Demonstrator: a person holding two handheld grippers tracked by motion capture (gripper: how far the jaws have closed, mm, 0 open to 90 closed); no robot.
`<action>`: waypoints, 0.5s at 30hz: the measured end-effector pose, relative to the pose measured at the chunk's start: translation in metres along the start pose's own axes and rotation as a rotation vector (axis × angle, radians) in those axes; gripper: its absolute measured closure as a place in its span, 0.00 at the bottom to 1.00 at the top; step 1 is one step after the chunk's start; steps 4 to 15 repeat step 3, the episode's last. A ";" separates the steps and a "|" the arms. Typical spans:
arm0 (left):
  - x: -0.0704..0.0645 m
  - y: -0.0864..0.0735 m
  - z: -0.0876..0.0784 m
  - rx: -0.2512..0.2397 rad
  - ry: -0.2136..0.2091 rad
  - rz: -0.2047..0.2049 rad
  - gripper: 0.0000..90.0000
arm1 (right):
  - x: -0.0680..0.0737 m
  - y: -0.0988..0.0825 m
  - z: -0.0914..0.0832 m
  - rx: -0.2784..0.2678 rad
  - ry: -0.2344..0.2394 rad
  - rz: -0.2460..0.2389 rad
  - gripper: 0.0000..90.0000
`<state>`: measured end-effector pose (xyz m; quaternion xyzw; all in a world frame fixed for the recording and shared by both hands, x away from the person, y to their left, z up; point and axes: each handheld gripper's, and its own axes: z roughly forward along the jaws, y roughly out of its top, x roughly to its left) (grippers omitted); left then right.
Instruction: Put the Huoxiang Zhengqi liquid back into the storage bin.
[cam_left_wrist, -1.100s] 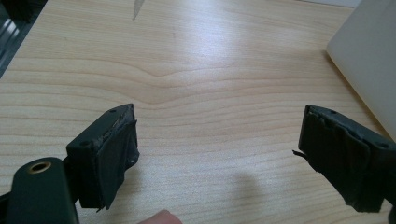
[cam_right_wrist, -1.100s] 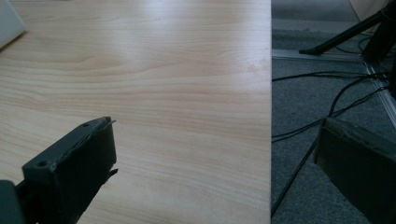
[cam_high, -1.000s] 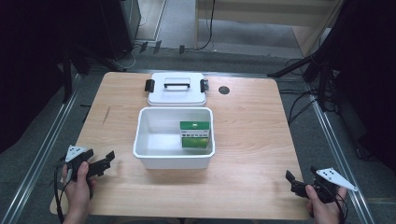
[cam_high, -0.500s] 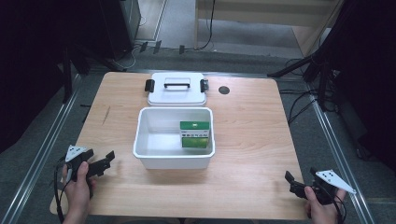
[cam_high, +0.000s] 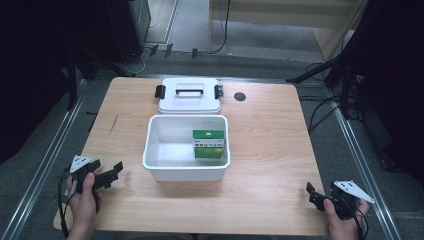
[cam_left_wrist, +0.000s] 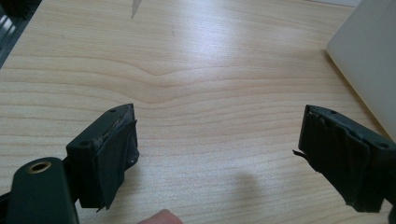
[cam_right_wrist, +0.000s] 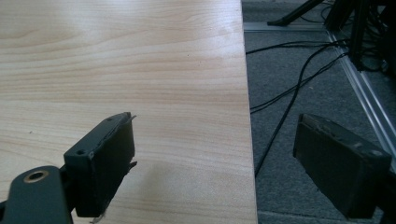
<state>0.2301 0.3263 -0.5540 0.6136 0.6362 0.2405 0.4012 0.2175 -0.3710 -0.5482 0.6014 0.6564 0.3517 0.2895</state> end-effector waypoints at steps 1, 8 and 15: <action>0.000 0.000 0.000 0.001 0.001 0.000 0.14 | 0.000 0.000 0.000 0.004 0.001 -0.001 0.14; 0.000 0.000 0.000 0.002 0.001 0.000 0.14 | 0.000 0.000 0.000 0.005 0.004 0.004 0.14; 0.000 0.000 0.000 0.002 0.001 0.000 0.14 | 0.000 0.000 0.000 0.005 0.004 0.004 0.14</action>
